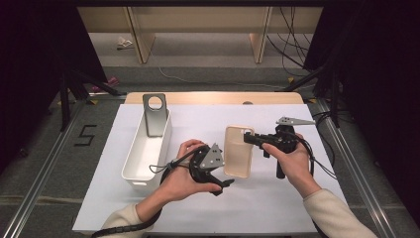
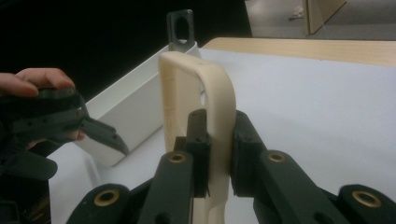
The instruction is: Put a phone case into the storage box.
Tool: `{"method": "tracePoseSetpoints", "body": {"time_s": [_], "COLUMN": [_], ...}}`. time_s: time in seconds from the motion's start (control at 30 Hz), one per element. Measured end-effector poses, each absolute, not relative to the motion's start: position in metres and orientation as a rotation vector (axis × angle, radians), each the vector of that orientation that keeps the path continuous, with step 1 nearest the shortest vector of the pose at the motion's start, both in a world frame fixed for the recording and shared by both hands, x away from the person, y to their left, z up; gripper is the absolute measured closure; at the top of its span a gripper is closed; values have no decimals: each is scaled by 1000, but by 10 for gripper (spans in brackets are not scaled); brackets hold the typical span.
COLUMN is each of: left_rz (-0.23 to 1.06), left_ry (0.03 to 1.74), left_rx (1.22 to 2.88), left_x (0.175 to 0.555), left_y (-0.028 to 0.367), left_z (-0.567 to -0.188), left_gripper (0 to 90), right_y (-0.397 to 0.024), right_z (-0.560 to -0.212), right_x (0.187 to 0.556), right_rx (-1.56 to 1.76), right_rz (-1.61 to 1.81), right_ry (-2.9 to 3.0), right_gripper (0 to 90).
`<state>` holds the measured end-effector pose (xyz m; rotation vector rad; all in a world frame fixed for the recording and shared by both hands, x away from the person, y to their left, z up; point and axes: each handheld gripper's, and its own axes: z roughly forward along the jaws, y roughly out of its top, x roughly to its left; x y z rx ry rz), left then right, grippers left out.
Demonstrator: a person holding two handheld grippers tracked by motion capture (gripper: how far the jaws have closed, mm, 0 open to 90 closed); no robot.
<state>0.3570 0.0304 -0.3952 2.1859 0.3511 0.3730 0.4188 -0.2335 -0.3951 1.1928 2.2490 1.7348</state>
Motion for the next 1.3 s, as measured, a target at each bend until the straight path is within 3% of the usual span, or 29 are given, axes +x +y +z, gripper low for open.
{"method": "tracePoseSetpoints", "body": {"time_s": [0.5,1.07,1.3], "left_rz": [400,357,358], "left_ry": [684,806,852], "left_rx": [1970,1842,1795], "left_x": [377,381,380], "left_y": [56,62,63], "left_z": [-393,-387,-385], "left_gripper": [91,289,422], "right_y": [-233,-219,-213], "right_z": [-396,-396,-396], "right_x": [416,409,406], "right_rx": [1161,1090,1072], "right_rz": [1769,1779,1778], "right_ry": [2242,2283,2294], "right_gripper": [809,808,808]}}
